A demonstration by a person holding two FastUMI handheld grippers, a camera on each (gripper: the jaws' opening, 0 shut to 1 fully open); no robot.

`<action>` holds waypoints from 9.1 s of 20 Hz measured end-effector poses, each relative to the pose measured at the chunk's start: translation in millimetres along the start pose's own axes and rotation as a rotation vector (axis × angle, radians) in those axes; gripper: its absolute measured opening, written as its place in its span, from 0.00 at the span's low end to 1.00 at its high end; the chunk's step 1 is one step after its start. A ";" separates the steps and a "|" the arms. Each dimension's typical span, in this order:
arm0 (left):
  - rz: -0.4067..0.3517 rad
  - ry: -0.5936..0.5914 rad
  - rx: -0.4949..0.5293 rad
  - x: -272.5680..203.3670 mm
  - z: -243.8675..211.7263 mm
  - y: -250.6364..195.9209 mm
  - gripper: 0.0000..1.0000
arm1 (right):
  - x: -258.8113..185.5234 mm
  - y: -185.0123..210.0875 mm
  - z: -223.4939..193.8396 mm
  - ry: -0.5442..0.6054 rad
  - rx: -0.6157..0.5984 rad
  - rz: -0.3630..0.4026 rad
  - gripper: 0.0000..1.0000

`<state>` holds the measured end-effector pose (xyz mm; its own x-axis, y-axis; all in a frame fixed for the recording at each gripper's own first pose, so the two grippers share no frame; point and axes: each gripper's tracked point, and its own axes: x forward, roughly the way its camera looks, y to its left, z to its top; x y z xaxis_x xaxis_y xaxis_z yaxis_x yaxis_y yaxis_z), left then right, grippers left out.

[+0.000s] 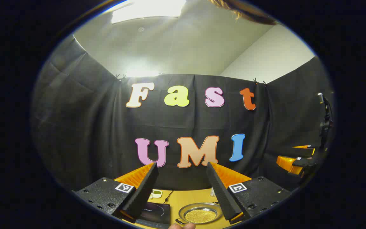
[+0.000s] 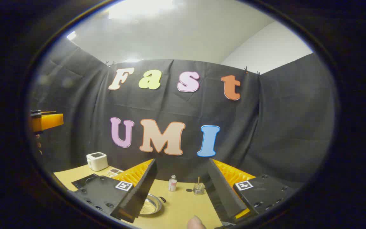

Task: First push the handle of the pot to place it horizontally, then grasp the pot with both hands and set it on the induction cooktop.

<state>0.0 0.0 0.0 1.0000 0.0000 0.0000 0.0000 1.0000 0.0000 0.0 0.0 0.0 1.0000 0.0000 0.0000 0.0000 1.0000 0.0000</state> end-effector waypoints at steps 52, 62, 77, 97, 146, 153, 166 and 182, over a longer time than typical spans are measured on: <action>0.076 0.137 0.069 56.1 -83.3 111.2 0.92 | 95.1 119.8 -62.2 0.123 0.054 0.067 0.80; -0.098 0.163 0.044 92.0 -127.1 145.3 0.89 | 91.6 177.7 -108.9 0.261 0.008 -0.053 0.17; 0.025 0.305 -0.009 97.4 -168.8 142.3 0.94 | 73.2 212.5 -263.0 0.612 0.230 0.170 0.02; -0.340 0.328 -0.075 138.1 -245.9 172.7 0.93 | 8.2 278.4 -414.8 1.022 0.341 -0.195 0.03; -0.238 0.444 -0.091 143.7 -302.7 242.7 0.94 | 69.6 414.2 -499.5 1.230 0.667 -0.189 0.00; -0.243 0.487 -0.125 134.2 -312.4 217.8 0.94 | 59.0 393.6 -480.2 1.176 0.645 -0.120 0.00; -0.245 0.693 -0.174 110.2 -362.4 113.6 0.95 | 71.5 252.2 -458.3 1.019 0.503 -0.051 0.09; -0.142 0.899 -0.080 98.2 -435.0 37.0 0.92 | 119.4 107.7 -484.4 0.939 0.230 0.022 0.80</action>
<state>98.2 37.0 -435.0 0.6141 -0.1561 -0.7736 0.0894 0.9877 -0.1284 119.4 107.7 -484.4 0.5923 0.1189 -0.7969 0.0807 0.9753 0.2054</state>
